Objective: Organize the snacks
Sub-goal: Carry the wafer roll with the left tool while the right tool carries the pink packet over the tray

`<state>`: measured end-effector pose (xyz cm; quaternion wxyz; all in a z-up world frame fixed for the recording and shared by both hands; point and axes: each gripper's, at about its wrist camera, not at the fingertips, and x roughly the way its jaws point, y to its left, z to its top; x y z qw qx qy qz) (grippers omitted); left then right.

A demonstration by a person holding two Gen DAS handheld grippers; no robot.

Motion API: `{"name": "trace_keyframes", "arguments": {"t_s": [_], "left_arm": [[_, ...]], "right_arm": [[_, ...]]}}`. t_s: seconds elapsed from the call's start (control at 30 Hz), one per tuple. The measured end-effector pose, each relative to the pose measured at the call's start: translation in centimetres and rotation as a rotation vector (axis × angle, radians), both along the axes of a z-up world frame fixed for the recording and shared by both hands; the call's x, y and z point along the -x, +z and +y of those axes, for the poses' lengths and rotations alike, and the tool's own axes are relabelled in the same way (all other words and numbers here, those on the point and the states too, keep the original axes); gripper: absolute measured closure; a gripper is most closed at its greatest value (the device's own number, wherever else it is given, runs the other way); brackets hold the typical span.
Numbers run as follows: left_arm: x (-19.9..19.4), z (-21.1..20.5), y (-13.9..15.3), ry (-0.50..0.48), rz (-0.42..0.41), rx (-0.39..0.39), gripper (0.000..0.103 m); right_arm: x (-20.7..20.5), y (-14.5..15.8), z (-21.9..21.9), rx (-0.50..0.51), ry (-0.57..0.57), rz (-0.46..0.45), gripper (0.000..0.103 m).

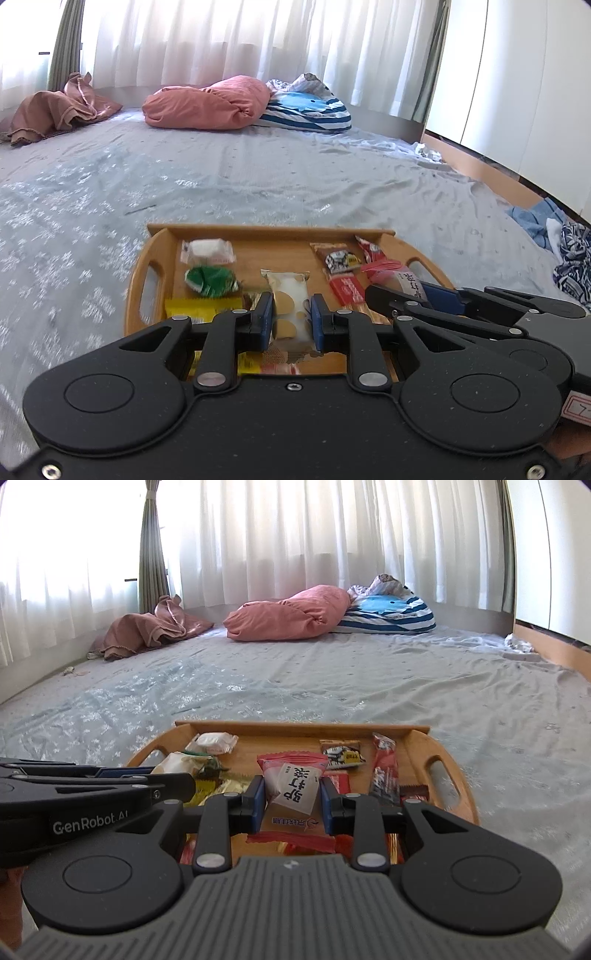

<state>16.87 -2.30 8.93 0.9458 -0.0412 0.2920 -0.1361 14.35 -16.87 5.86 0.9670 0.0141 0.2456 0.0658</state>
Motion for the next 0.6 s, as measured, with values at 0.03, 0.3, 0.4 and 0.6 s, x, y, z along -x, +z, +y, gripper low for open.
{"name": "trace_keyframes", "arguments": {"t_s": [0.03, 0.3, 0.4, 0.6], "left_arm": [[-0.7, 0.0, 0.1, -0.002, -0.002, 0.004, 0.083], [-6.3, -0.5, -0.4, -0.003, 0.038, 0.002, 0.083], [-8.5, -0.1, -1.2, 0.012, 0.076, 0.028, 0.083], [-11.9, 0.6, -2.9, 0.055, 0.131, 0.039, 0.083]], "right_arm": [[-0.6, 0.1, -0.1, -0.003, 0.002, 0.001, 0.068], [-6.1, 0.2, -1.3, -0.063, 0.029, 0.042, 0.068], [-8.2, -0.1, -1.8, -0.102, 0.024, 0.079, 0.068], [-10.9, -0.7, -2.2, -0.111, 0.011, 0.128, 0.068]]}}
